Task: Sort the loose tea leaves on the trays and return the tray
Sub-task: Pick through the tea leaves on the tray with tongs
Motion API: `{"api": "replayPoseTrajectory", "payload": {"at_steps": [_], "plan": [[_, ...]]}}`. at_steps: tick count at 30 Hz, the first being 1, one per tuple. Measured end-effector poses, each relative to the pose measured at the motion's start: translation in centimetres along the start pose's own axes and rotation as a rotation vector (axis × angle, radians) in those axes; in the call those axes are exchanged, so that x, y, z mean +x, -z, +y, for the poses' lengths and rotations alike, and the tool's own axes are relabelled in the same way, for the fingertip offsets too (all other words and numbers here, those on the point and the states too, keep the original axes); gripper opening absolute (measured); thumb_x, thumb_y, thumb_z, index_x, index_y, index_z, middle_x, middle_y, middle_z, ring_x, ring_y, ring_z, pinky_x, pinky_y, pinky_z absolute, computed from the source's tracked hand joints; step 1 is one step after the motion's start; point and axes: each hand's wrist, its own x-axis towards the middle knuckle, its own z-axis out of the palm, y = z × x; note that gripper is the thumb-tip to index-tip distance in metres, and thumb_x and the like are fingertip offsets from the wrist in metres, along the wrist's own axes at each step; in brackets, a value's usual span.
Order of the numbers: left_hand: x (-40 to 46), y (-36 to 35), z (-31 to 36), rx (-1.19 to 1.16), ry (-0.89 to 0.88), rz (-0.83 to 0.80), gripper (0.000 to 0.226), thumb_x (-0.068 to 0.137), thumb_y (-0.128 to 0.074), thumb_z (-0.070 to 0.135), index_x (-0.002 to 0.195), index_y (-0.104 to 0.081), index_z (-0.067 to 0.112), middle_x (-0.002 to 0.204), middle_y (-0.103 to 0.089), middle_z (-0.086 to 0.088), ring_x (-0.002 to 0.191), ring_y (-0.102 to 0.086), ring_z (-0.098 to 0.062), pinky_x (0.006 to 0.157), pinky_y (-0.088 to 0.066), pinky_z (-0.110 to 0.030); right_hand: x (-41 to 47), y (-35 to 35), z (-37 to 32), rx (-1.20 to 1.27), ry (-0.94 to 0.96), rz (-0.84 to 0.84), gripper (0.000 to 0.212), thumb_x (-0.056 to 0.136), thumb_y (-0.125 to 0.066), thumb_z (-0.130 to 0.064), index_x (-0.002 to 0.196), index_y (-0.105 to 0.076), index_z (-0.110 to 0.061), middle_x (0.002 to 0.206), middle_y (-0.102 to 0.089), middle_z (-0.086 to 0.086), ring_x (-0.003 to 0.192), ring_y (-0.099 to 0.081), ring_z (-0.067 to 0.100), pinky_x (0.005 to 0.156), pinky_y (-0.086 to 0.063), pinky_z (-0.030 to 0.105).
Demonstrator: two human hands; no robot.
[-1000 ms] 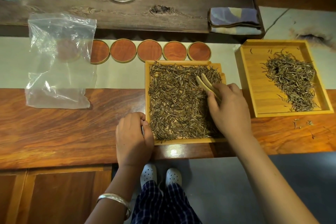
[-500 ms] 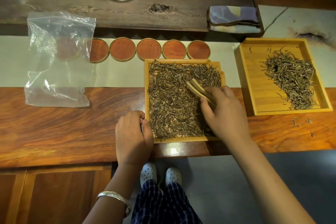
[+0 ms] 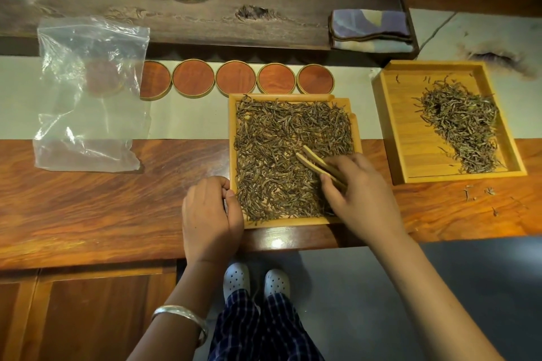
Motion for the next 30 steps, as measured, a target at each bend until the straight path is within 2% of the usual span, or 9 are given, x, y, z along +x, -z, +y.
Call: {"api": "replayPoseTrajectory", "payload": {"at_steps": [5, 7, 12, 17, 24, 27, 30], "plan": [[-0.1, 0.1, 0.1, 0.006, -0.007, 0.004, 0.007, 0.085, -0.044, 0.019, 0.086, -0.049, 0.015, 0.078, -0.046, 0.002, 0.076, -0.041, -0.019, 0.070, -0.033, -0.034, 0.6, 0.5, 1.1, 0.068, -0.070, 0.129, 0.032, 0.090, -0.059, -0.027, 0.119, -0.061, -0.013, 0.104, -0.058, 0.009, 0.090, -0.059, 0.025, 0.071, -0.044, 0.028], [-0.1, 0.1, 0.1, 0.016, -0.013, 0.006, 0.008, 0.085, -0.044, 0.019, 0.087, -0.050, 0.014, 0.079, -0.046, 0.002, 0.076, -0.041, -0.019, 0.070, -0.034, -0.035, 0.9, 0.8, 1.5, 0.053, -0.092, 0.163, 0.031, 0.090, -0.058, -0.026, 0.118, -0.062, -0.012, 0.105, -0.058, 0.010, 0.091, -0.059, 0.028, 0.073, -0.049, 0.033], [-0.1, 0.1, 0.0, 0.027, -0.032, 0.008, 0.008, 0.085, -0.044, 0.018, 0.086, -0.051, 0.013, 0.079, -0.046, 0.002, 0.076, -0.043, -0.022, 0.070, -0.036, -0.037, 1.3, 0.7, 1.5, -0.027, -0.126, 0.093, 0.034, 0.091, -0.054, -0.029, 0.121, -0.059, -0.013, 0.112, -0.055, 0.012, 0.097, -0.059, 0.032, 0.077, -0.052, 0.042], [0.0, 0.0, -0.1, 0.036, -0.043, 0.016, 0.009, 0.084, -0.045, 0.016, 0.087, -0.052, 0.011, 0.079, -0.049, -0.001, 0.077, -0.046, -0.026, 0.070, -0.039, -0.041, 0.5, 0.5, 0.9, -0.023, -0.089, 0.104, 0.033, 0.091, -0.056, -0.029, 0.120, -0.060, -0.013, 0.106, -0.056, 0.011, 0.089, -0.060, 0.031, 0.070, -0.049, 0.036], [0.1, -0.1, -0.2, 0.036, -0.060, 0.024, 0.008, 0.084, -0.045, 0.016, 0.087, -0.052, 0.011, 0.079, -0.043, 0.004, 0.074, -0.040, -0.018, 0.069, -0.032, -0.034, -1.8, 0.4, -0.6, 0.033, -0.066, 0.125, 0.029, 0.092, -0.056, -0.027, 0.118, -0.060, -0.014, 0.103, -0.054, 0.006, 0.082, -0.059, 0.025, 0.062, -0.047, 0.031], [0.1, -0.1, -0.3, 0.028, -0.052, 0.021, 0.008, 0.085, -0.045, 0.017, 0.087, -0.051, 0.013, 0.079, -0.043, 0.004, 0.074, -0.039, -0.017, 0.069, -0.032, -0.034, -3.3, -0.1, -2.0, 0.049, 0.026, 0.048, 0.028, 0.091, -0.057, -0.028, 0.115, -0.061, -0.016, 0.101, -0.054, 0.001, 0.074, -0.059, 0.017, 0.055, -0.047, 0.025], [0.1, -0.1, -0.3, 0.028, -0.053, 0.024, 0.007, 0.085, -0.045, 0.017, 0.086, -0.051, 0.013, 0.079, -0.043, 0.005, 0.074, -0.038, -0.016, 0.068, -0.031, -0.033, -4.2, -1.0, -2.8, 0.015, 0.063, -0.030, 0.027, 0.091, -0.058, -0.028, 0.115, -0.061, -0.017, 0.098, -0.054, 0.001, 0.069, -0.061, 0.017, 0.048, -0.052, 0.029]]}}
